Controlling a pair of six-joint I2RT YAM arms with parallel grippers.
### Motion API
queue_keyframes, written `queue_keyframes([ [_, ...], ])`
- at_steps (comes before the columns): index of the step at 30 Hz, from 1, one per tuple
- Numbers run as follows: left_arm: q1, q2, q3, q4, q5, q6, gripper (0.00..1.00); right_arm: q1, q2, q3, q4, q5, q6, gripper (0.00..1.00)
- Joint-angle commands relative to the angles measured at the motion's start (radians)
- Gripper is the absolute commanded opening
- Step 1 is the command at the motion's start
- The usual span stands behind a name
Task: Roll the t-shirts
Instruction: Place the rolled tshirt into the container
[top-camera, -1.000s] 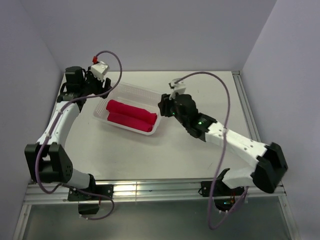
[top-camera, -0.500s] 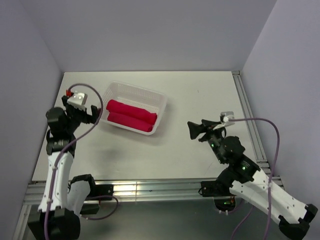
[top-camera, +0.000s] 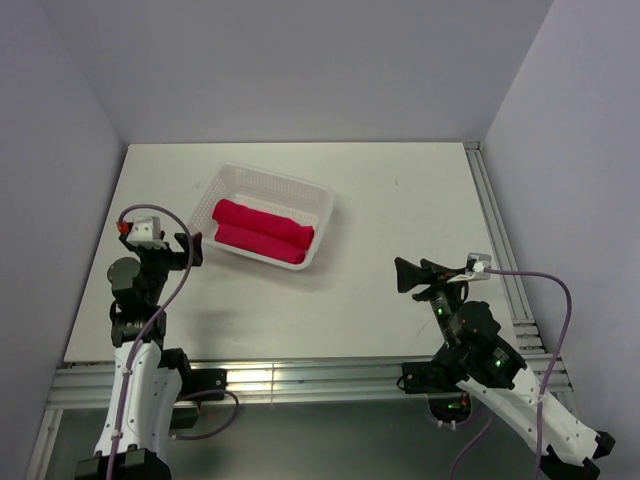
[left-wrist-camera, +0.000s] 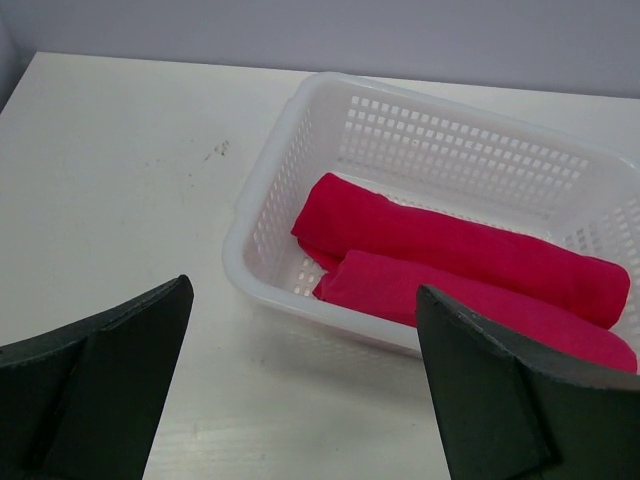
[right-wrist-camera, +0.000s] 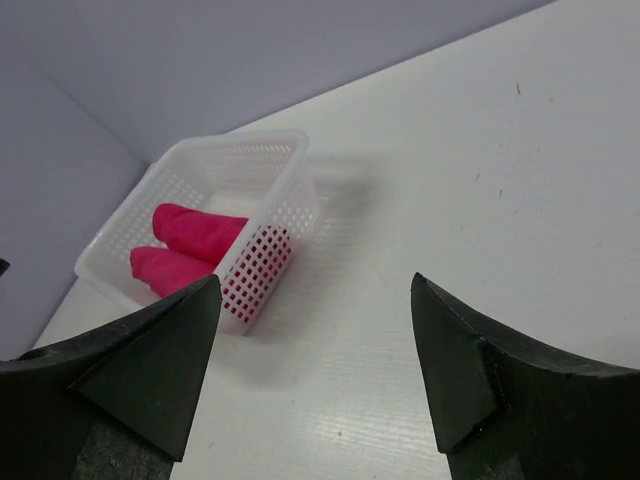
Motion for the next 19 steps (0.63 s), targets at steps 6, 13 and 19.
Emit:
queue_keyframes([
  [6,0.005,0.019,0.026,0.060,-0.050,-0.038,1.00,0.003,-0.050,-0.008,-0.010,0.066,0.060,0.84],
  [13,0.004,0.016,0.030,0.059,-0.088,-0.038,1.00,0.003,-0.067,0.005,-0.027,0.077,0.060,0.85],
  [19,0.004,0.018,0.030,0.057,-0.076,-0.037,1.00,0.003,-0.090,0.000,-0.037,0.078,0.073,0.86],
])
